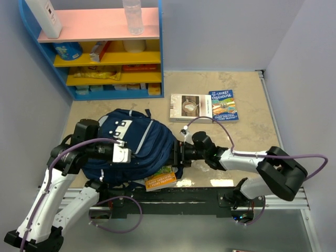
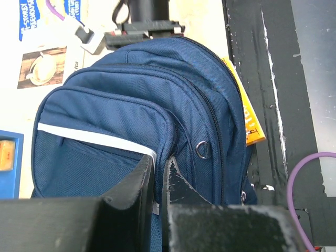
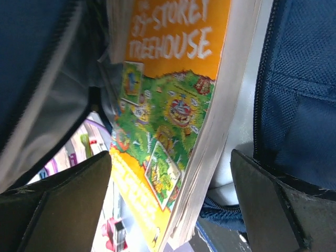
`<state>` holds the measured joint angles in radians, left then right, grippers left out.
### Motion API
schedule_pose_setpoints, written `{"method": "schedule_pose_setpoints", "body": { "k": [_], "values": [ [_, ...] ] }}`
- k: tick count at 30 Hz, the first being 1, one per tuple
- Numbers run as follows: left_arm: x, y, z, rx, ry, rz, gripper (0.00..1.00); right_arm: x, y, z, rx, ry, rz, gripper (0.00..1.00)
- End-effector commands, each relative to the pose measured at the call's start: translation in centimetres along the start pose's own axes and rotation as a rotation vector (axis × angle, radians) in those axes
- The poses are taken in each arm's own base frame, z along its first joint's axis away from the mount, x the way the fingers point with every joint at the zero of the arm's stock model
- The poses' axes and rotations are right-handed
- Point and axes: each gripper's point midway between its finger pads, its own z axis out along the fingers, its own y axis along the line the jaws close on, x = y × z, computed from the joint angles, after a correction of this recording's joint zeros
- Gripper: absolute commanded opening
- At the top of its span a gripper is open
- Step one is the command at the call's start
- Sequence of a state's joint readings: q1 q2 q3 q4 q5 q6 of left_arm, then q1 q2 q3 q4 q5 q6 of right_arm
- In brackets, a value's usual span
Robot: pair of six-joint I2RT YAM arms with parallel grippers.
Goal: Pack the student bag
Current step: Place the book in the student bag.
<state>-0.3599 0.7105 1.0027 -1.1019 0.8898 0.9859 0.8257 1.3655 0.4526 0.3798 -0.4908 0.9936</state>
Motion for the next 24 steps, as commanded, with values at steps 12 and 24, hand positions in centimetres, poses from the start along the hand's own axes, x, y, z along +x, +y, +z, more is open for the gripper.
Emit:
{"method": "schedule_pose_setpoints", "body": {
  "k": [12, 24],
  "values": [
    [-5.0, 2.2, -0.3, -0.081, -0.228, 0.202, 0.00, 5.9, 3.1, 3.1, -0.114, 0.284, 0.127, 0.99],
    [-5.0, 2.4, -0.3, -0.098, -0.237, 0.198, 0.00, 6.8, 6.7, 2.1, -0.313, 0.266, 0.265, 0.82]
  ]
}}
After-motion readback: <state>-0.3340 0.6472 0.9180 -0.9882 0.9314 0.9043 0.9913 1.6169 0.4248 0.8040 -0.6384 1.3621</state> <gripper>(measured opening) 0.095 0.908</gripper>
